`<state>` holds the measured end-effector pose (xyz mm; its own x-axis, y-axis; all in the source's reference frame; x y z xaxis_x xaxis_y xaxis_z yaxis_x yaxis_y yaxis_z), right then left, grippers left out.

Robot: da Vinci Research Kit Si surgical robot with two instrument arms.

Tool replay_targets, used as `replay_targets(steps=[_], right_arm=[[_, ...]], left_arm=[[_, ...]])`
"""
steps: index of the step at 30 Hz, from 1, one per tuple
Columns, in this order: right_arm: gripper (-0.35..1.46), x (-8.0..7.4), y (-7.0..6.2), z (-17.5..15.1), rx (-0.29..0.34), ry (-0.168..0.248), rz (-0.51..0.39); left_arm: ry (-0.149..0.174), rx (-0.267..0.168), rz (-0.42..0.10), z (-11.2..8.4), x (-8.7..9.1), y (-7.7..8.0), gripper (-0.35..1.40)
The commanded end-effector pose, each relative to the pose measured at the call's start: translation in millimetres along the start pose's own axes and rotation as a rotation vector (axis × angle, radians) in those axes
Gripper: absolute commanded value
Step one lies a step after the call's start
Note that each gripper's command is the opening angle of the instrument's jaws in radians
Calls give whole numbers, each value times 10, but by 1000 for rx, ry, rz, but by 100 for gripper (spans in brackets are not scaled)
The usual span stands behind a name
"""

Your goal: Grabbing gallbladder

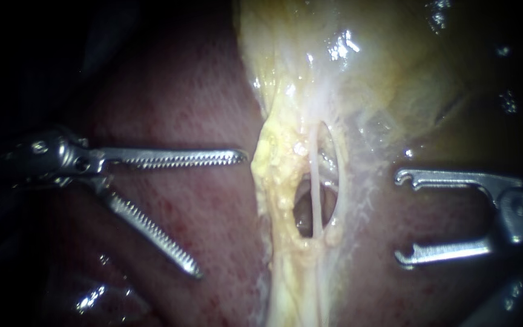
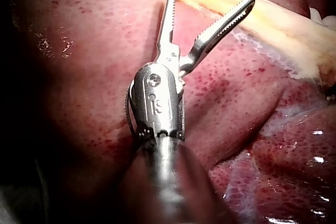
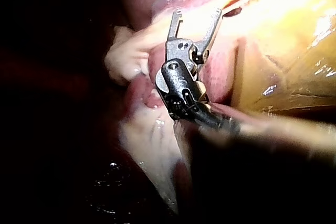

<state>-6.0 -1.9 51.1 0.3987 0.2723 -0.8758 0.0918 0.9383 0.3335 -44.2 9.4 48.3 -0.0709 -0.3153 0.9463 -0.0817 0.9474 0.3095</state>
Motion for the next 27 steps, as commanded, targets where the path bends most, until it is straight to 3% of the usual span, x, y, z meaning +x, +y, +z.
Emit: replay_targets(steps=[1, 4, 7, 10, 14, 17, 19, 27], right_arm=[[57, 0, 0, 0, 0, 0, 0], [57, 0, 0, 0, 0, 0, 0], [57, 0, 0, 0, 0, 0, 0], [57, 0, 0, 0, 0, 0, 0], [57, 0, 0, 0, 0, 0, 0], [57, 0, 0, 0, 0, 0, 0], [57, 0, 0, 0, 0, 0, 0], [57, 0, -1, 0, 1, 0, 0]], left_arm=[[0, 1, -1, 0, -1, 0, 138], [0, 1, 5, 1, -3, 1, 138], [1, -19, -31, 1, -5, 1, 135], [4, -53, -84, 1, -7, 2, 128], [6, -129, -182, 2, -7, 3, 116], [6, -168, -221, 6, -5, 6, 113], [1, -187, -249, 8, -3, 8, 108], [31, -251, -403, 15, 4, 8, 83]])
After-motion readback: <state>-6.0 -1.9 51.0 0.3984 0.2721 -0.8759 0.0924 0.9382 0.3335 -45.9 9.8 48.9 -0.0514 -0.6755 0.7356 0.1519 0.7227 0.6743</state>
